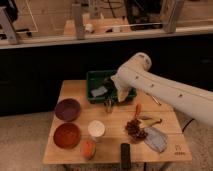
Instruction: Wipe red bowl with sponge
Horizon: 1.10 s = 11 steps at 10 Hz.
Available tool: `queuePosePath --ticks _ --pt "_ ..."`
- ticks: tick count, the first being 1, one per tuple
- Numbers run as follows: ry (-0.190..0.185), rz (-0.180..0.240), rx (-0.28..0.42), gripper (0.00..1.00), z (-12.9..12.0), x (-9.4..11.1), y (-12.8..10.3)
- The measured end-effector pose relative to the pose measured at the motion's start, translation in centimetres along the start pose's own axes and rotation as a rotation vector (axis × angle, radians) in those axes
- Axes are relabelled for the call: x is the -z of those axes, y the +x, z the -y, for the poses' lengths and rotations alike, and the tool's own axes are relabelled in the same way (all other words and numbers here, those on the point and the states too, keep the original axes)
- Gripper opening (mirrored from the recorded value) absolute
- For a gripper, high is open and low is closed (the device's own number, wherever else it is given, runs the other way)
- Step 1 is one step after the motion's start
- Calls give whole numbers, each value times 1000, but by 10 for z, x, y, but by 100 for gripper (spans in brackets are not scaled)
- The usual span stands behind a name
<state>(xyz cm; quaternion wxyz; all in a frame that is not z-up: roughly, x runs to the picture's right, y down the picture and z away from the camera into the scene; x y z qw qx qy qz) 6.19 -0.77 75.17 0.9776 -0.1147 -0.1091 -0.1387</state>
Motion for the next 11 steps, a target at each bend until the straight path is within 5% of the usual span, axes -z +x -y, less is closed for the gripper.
queuePosePath --ticks 2,7,11 --pt "2 3 10 80 17 2 -5" --pt "-18 18 59 80 79 61 -46" --pt "-86 17 91 80 96 61 -55"
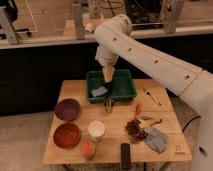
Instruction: Wipe red bowl with sponge
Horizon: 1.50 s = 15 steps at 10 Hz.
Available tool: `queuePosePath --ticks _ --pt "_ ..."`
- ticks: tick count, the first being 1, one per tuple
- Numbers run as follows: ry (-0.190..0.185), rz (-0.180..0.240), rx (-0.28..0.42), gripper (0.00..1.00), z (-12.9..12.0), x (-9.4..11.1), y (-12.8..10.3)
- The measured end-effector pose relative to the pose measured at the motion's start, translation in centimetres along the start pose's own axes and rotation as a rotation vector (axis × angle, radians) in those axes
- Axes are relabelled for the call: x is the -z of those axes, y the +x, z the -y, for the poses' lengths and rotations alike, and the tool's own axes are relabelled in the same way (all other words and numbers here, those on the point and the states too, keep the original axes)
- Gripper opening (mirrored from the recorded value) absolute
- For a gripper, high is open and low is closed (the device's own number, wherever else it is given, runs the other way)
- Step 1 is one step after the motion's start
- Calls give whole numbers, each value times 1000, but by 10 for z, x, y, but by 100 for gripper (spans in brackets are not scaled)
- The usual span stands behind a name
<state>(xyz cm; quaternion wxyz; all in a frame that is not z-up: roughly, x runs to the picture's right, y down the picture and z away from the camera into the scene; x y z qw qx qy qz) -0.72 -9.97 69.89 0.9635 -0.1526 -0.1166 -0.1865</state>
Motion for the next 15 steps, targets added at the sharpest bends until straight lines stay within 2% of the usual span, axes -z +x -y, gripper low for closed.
queuePosePath --ticks 5,6,8,9,10,11,12,13,15 --pt "0 -1 -1 80 0 -1 1" --pt "-7 -9 0 80 -3 -7 6" --pt "-20 -12 19 80 -10 -31 10" --pt "-26 -14 24 80 -19 -48 20" --pt "-33 -11 32 80 -32 -75 34" --pt "-36 -4 35 80 -42 -93 45" --pt "-39 12 40 80 -55 -119 65" --pt "-42 21 40 80 -66 -137 83" --pt "-42 30 41 80 -70 -146 88"
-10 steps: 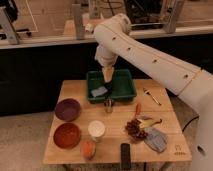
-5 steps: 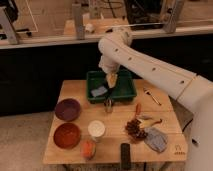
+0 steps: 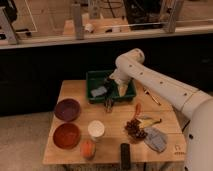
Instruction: Wipe red bowl with sponge
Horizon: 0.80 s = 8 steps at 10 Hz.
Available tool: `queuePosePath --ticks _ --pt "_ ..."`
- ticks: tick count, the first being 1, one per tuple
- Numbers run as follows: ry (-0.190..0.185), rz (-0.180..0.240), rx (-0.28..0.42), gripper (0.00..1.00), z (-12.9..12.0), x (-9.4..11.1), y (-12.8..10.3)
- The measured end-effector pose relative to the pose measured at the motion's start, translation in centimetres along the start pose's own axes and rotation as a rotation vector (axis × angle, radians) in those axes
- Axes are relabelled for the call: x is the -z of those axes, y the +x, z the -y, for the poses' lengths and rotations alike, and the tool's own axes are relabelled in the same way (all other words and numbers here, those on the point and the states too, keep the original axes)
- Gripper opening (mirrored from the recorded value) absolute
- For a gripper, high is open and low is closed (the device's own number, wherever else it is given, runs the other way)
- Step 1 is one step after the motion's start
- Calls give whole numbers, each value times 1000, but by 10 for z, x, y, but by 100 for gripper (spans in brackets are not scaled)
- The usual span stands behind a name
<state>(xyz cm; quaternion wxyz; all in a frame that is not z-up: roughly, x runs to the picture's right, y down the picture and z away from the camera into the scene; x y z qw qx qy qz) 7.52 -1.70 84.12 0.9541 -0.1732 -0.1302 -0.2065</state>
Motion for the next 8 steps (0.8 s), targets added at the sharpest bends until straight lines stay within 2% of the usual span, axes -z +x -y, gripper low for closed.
queuePosePath --ticks 3,6,8 --pt "-3 -10 -13 80 6 4 -2" --pt "-5 -7 -40 80 43 4 -24" --pt "-6 3 -64 80 78 0 -37"
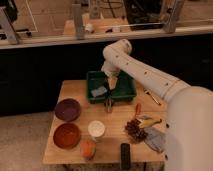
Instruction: Wipe red bowl with sponge
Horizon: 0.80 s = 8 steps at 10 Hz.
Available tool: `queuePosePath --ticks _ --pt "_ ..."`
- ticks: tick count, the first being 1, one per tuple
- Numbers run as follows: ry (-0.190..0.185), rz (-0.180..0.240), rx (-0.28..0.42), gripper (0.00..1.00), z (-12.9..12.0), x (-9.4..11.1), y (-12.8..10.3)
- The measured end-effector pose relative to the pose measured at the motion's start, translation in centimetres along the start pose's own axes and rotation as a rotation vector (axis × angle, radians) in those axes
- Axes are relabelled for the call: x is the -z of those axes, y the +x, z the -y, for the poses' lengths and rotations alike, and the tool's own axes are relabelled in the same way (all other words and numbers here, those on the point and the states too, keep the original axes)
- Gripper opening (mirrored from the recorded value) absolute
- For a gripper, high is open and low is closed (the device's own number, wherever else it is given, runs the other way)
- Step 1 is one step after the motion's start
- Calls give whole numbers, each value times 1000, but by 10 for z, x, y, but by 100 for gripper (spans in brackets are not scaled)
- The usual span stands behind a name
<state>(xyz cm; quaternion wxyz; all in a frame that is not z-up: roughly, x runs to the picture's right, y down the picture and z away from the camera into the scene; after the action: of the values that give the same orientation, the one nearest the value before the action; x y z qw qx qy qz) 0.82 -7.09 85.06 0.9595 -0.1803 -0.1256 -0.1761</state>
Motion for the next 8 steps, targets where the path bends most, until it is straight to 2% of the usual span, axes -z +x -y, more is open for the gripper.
queuePosePath --ticks 3,5,8 --pt "-26 16 -34 80 12 -12 -10" --pt "-48 24 -36 80 15 -25 -26" --pt "-53 9 -48 80 12 -43 -30"
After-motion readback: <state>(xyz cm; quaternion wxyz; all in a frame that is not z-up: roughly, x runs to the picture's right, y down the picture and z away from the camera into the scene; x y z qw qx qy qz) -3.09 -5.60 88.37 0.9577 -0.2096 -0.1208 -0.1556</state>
